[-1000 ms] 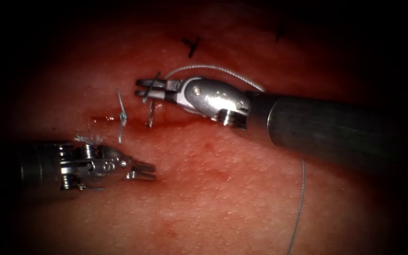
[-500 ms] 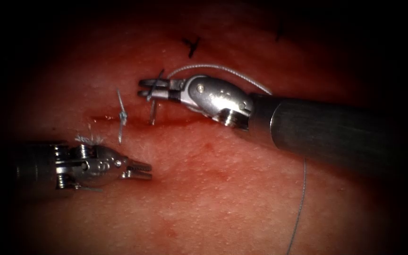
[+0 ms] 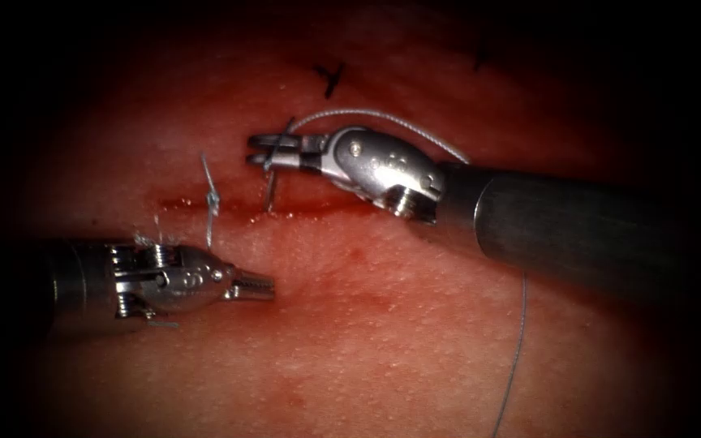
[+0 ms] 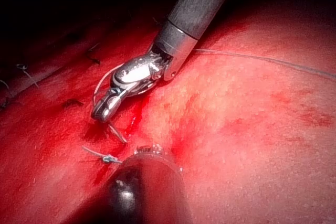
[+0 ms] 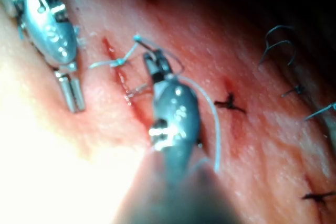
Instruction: Wound Closure
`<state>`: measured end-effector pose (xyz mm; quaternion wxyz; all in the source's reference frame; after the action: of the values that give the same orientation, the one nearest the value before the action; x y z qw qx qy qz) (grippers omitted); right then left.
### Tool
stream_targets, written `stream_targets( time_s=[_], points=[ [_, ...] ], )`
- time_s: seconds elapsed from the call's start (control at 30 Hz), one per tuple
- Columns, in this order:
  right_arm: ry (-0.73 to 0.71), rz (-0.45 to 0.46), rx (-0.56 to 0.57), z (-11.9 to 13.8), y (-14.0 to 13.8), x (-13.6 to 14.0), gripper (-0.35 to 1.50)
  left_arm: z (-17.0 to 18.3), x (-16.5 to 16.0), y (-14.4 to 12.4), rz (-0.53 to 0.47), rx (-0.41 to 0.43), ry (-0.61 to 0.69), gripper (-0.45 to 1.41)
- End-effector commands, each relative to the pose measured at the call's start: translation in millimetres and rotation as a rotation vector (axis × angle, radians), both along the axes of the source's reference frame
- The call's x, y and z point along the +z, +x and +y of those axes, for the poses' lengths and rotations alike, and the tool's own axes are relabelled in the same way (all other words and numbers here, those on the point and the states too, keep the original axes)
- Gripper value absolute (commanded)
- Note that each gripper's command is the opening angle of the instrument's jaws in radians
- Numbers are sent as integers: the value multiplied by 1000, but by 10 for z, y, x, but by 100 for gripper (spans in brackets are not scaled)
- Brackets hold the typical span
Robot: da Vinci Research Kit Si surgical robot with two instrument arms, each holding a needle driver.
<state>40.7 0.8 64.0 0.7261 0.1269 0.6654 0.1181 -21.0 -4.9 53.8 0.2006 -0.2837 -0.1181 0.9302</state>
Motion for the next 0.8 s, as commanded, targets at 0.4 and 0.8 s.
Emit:
stream_targets(
  time_s=[0.4,0.8],
  points=[
    [128,32,35,2,17,4,-35,-2,9,-4,-7,0,-3,-18],
    [196,36,-50,23,15,14,-35,-11,4,10,-11,10,-4,-18]
  ],
)
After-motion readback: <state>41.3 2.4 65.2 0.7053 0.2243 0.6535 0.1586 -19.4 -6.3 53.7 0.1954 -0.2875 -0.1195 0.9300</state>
